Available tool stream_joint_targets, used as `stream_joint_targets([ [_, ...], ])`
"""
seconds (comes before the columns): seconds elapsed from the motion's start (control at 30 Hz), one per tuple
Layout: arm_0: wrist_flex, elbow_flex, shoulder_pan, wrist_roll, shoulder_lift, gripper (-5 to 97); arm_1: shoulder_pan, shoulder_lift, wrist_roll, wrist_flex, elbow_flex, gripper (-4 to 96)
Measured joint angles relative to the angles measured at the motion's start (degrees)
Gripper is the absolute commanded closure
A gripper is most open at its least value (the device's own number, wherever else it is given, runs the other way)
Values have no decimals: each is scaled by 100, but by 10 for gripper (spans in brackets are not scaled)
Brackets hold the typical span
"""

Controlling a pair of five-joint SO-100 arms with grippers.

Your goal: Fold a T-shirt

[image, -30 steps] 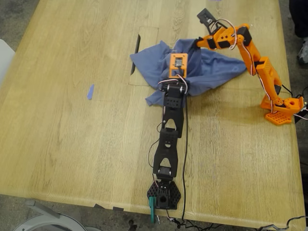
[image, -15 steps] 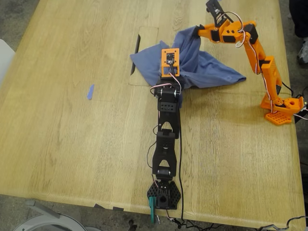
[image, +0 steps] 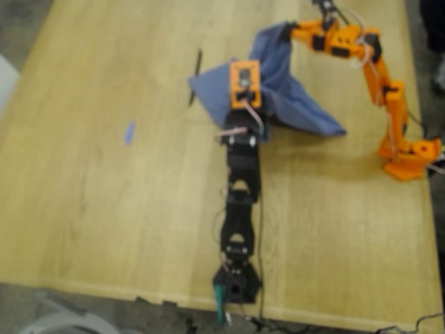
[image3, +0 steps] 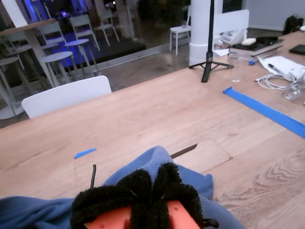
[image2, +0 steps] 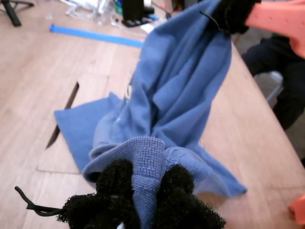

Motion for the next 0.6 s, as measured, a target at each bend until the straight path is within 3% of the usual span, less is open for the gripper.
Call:
stream_joint_targets([
  [0.6, -1274, 123, -70, 0, 642, 918, 343, 404, -53, -1582, 325, 914],
])
